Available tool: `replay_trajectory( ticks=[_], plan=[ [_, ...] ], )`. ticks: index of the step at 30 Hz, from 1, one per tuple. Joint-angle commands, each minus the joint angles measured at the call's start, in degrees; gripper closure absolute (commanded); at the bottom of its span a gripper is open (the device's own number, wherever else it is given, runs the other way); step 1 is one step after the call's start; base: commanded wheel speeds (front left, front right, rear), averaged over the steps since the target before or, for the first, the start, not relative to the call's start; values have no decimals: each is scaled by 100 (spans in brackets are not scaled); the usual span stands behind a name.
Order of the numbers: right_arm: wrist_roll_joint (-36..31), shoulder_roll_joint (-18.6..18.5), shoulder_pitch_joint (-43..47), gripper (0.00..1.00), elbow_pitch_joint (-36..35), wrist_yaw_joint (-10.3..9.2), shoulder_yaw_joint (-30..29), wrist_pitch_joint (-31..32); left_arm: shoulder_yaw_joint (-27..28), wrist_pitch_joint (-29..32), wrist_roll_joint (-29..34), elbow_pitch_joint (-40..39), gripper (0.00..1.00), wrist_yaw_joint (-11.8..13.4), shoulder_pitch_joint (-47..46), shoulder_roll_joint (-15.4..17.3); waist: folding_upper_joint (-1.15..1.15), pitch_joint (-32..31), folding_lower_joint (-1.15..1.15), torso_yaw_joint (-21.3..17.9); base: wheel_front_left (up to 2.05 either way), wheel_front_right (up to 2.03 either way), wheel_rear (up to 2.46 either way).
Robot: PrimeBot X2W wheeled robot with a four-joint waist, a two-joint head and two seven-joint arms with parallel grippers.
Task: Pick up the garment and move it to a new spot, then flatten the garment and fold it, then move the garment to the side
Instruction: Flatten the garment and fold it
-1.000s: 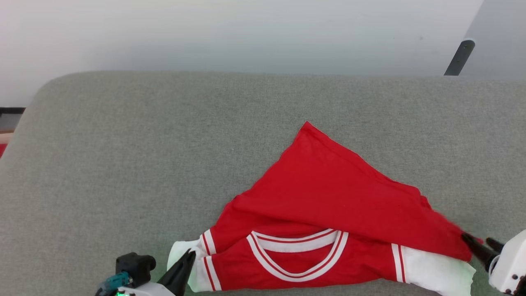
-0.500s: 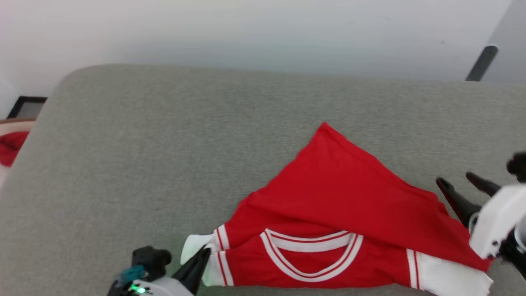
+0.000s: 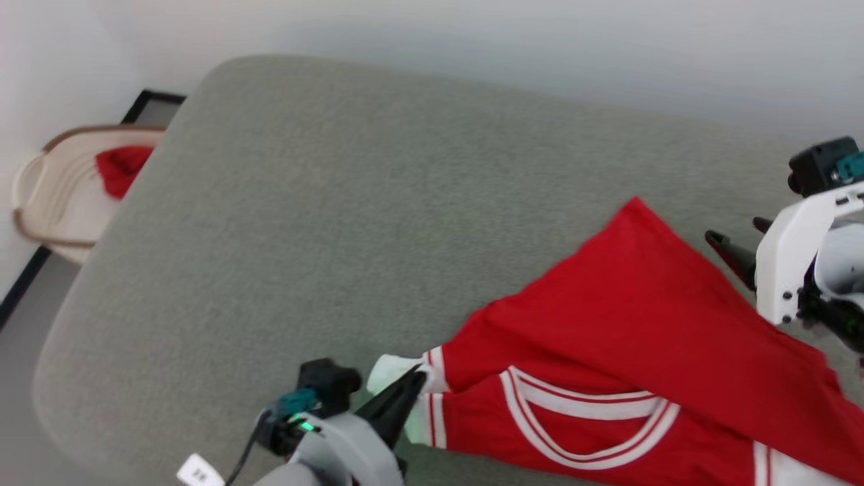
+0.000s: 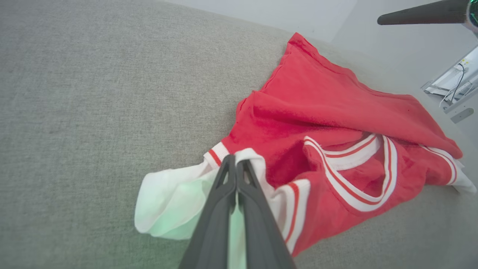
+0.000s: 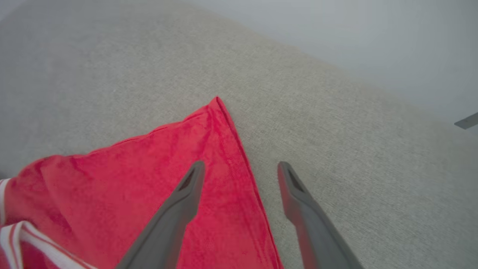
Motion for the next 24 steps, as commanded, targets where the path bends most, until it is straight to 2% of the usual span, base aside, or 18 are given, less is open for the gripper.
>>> replay_trajectory(
  ticks=[1, 13, 21, 22, 23, 24],
  plan=[
    [104, -103, -328, 0, 337, 2, 275, 49, -58, -43, 78, 100, 100, -92, -190, -160, 0, 412, 0, 517, 0, 0, 0],
    [476, -398, -1480, 0, 1687, 2, 1483, 272, -329, -218, 199, 673, 100, -411, -748, -852, 0, 971, 0, 1139, 0, 0, 0],
    [826, -468, -1787, 0, 2400, 2, 2419, 902, -430, -341, 164, 1018, 100, -531, -924, -1094, 0, 1076, 0, 1335, 0, 0, 0],
    [846, -477, -1801, 52, 2528, 0, 2485, 1026, -429, -351, 147, 1057, 100, -537, -933, -1112, 0, 1075, 0, 1345, 0, 0, 0],
    [891, -479, -1806, 100, 2620, -1, 2549, 1150, -432, -364, 140, 1091, 100, -550, -941, -1121, 0, 1073, 0, 1351, 0, 0, 0],
    [938, -486, -1820, 100, 2706, -1, 2630, 1304, -436, -371, 132, 1121, 100, -560, -948, -1124, 0, 1070, 0, 1350, 0, 0, 0]
  ],
)
